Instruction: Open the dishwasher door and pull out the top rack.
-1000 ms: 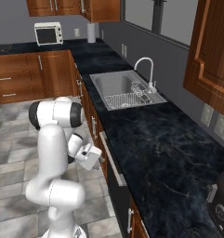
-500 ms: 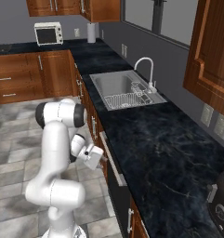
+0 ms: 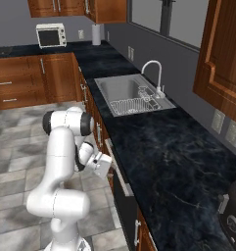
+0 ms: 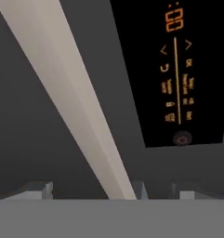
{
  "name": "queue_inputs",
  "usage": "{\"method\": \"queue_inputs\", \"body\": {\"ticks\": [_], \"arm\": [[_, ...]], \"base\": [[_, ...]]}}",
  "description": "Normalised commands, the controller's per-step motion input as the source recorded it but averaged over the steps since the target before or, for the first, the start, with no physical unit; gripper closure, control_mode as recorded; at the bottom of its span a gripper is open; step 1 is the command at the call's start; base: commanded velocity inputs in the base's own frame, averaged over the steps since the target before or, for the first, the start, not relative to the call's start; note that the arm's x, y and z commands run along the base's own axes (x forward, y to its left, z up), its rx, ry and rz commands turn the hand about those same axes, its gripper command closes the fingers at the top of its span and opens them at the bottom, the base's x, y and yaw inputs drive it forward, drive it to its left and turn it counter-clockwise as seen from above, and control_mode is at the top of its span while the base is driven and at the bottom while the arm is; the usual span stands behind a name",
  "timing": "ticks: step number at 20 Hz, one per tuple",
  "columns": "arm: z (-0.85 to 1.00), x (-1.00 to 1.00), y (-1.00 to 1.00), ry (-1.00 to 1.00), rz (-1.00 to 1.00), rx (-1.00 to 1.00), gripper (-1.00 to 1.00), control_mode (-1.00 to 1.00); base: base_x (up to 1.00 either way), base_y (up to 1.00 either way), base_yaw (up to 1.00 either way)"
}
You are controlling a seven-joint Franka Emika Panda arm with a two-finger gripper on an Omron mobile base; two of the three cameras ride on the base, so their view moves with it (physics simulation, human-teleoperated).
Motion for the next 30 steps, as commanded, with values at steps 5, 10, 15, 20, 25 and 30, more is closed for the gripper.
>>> {"method": "queue_inputs", "body": {"ticks": [5, 10, 15, 20, 25, 30], "arm": [[-0.24, 0.22, -0.11, -0.01, 0.00, 0.00, -1.00, -1.00], [-0.19, 0.15, -0.13, -0.04, 0.00, 0.00, -1.00, -1.00], [-0.11, 0.05, -0.21, -0.07, 0.00, -0.02, -1.00, -1.00], [-0.15, 0.01, -0.24, -0.05, 0.00, -0.01, -1.00, -1.00], [-0.16, 0.03, -0.11, -0.01, 0.03, 0.00, 1.00, -1.00], [-0.24, 0.00, -0.03, 0.01, 0.11, 0.03, 1.00, -1.00]], "base": [[0.00, 0.00, 0.00], [0.00, 0.00, 0.00], [0.00, 0.00, 0.00], [0.00, 0.00, 0.00], [0.00, 0.00, 0.00], [0.00, 0.00, 0.00]]}}
